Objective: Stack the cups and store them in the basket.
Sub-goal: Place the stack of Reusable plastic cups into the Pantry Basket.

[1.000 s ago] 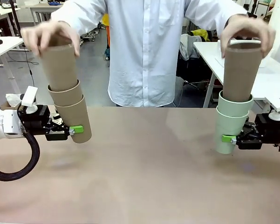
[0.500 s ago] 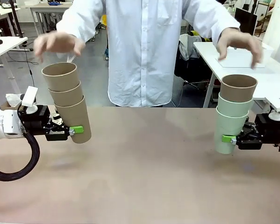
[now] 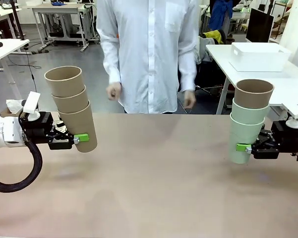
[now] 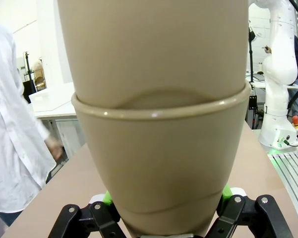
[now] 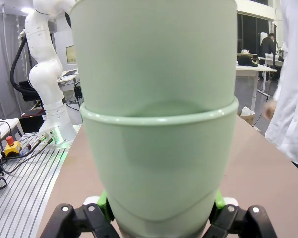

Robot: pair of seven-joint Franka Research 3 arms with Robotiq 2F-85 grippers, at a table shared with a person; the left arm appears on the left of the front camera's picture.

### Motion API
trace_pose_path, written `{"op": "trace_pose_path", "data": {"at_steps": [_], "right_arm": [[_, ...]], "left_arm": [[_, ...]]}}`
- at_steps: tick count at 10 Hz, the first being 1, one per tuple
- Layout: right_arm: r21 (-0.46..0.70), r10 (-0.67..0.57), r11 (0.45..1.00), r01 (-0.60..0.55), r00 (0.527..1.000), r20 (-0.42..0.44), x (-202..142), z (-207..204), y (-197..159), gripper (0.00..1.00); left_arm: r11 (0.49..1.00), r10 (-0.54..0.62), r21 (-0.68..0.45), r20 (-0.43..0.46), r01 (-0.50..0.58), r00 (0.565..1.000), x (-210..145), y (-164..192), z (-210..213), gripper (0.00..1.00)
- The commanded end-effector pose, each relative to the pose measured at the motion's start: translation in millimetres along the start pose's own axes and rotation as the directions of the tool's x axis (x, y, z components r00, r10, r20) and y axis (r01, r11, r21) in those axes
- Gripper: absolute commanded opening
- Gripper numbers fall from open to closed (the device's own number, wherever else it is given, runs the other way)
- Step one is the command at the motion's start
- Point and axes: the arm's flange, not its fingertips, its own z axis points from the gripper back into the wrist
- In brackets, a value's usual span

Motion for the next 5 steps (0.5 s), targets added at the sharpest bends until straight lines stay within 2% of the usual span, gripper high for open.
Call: {"op": "trace_pose_path", "data": {"at_steps": [1, 5], "right_arm": [[-0.003, 0.008, 1.0, -0.008, 1.0, 0.001, 3.3, -0.1, -0.3, 0.84], [-0.003, 0.008, 1.0, -0.008, 1.0, 0.001, 3.3, -0.1, -0.3, 0.84]], "left_arm": [[1.0, -0.012, -0.006, 0.005, 0.012, 1.0, 3.3, -0.5, 0.3, 0.83], [1.0, -0.012, -0.006, 0.005, 0.012, 1.0, 3.3, -0.5, 0.3, 0.83]]}}
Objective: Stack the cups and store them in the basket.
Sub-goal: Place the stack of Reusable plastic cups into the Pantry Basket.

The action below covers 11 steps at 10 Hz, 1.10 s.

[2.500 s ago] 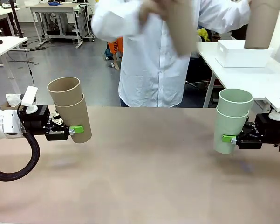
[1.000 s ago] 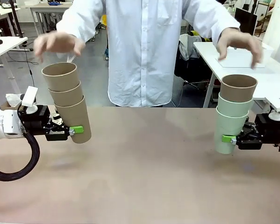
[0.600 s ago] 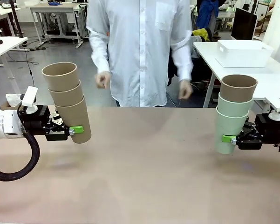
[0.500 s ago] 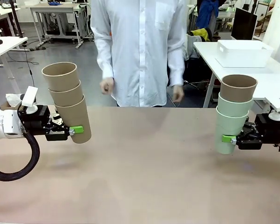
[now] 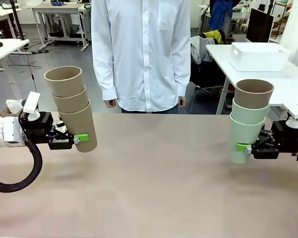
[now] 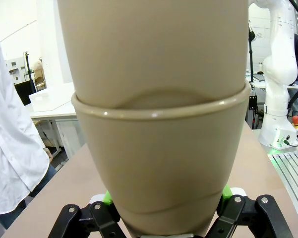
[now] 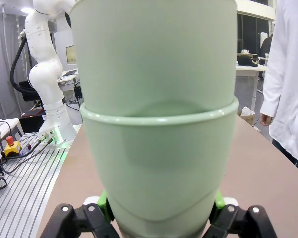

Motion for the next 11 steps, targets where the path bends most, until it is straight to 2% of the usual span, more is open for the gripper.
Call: {"op": "trace_pose_path", "data": {"at_steps": [1, 11], "right_arm": [[-0.003, 0.008, 1.0, -0.008, 1.0, 0.001, 3.3, -0.1, -0.3, 0.84], [-0.003, 0.008, 1.0, -0.008, 1.0, 0.001, 3.3, -0.1, -0.3, 0.84]], "left_arm": [[1.0, -0.012, -0.006, 0.005, 0.012, 1.0, 3.3, -0.5, 0.3, 0.83], [1.0, -0.012, -0.006, 0.005, 0.012, 1.0, 3.3, -0.5, 0.3, 0.83]]}}
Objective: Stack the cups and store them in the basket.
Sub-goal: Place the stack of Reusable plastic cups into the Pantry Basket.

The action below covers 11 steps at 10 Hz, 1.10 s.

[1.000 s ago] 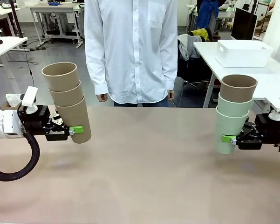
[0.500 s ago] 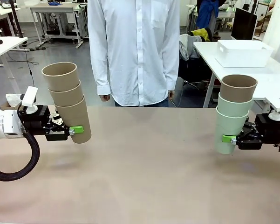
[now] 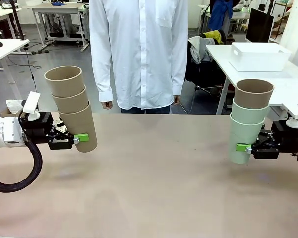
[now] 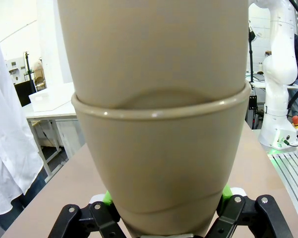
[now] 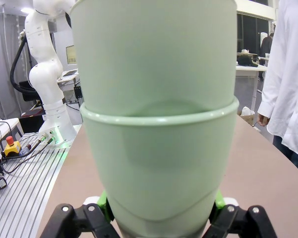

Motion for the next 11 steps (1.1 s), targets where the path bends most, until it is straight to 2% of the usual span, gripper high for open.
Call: {"op": "trace_pose_path", "data": {"at_steps": [1, 11], "right_arm": [[-0.003, 0.008, 1.0, -0.008, 1.0, 0.001, 3.3, -0.1, -0.3, 0.84], [-0.003, 0.008, 1.0, -0.008, 1.0, 0.001, 3.3, -0.1, -0.3, 0.84]], "left_arm": [[1.0, -0.012, -0.006, 0.006, 0.012, 1.0, 3.3, -0.5, 0.3, 0.83], [1.0, -0.012, -0.006, 0.006, 0.012, 1.0, 3.3, -0.5, 0.3, 0.83]]}}
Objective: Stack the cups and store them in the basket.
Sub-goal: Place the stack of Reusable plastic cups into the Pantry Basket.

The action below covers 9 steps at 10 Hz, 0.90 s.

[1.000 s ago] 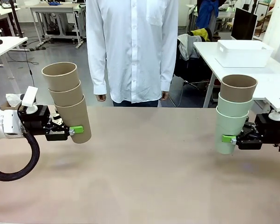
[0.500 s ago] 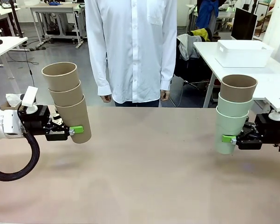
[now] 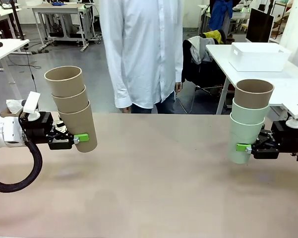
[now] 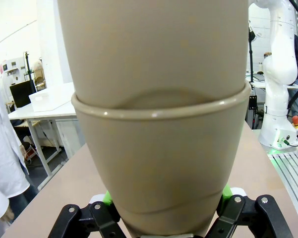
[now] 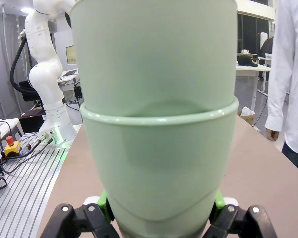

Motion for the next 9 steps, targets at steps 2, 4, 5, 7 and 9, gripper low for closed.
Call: {"op": "trace_pose_path", "data": {"at_steps": [2, 4, 5, 7, 9], "right_arm": [[-0.003, 0.008, 1.0, -0.008, 1.0, 0.001, 3.3, -0.1, -0.3, 0.84], [-0.003, 0.008, 1.0, -0.008, 1.0, 0.001, 3.3, -0.1, -0.3, 0.84], [-0.003, 0.008, 1.0, -0.008, 1.0, 0.001, 3.3, -0.1, -0.3, 0.84], [-0.003, 0.008, 1.0, -0.008, 1.0, 0.001, 3.3, -0.1, -0.3, 0.84], [-0.003, 0.008, 1.0, -0.008, 1.0, 0.001, 3.3, -0.1, -0.3, 0.84]], "left_arm": [[1.0, -0.012, -0.006, 0.006, 0.012, 1.0, 3.3, -0.5, 0.3, 0.83], [1.0, -0.012, -0.006, 0.006, 0.012, 1.0, 3.3, -0.5, 0.3, 0.83], [1.0, -0.012, -0.006, 0.006, 0.012, 1.0, 3.3, -0.5, 0.3, 0.83], [1.0, -0.012, -0.006, 0.006, 0.012, 1.0, 3.3, -0.5, 0.3, 0.83], [1.0, -0.012, -0.006, 0.006, 0.012, 1.0, 3.3, -0.5, 0.3, 0.83]]}}
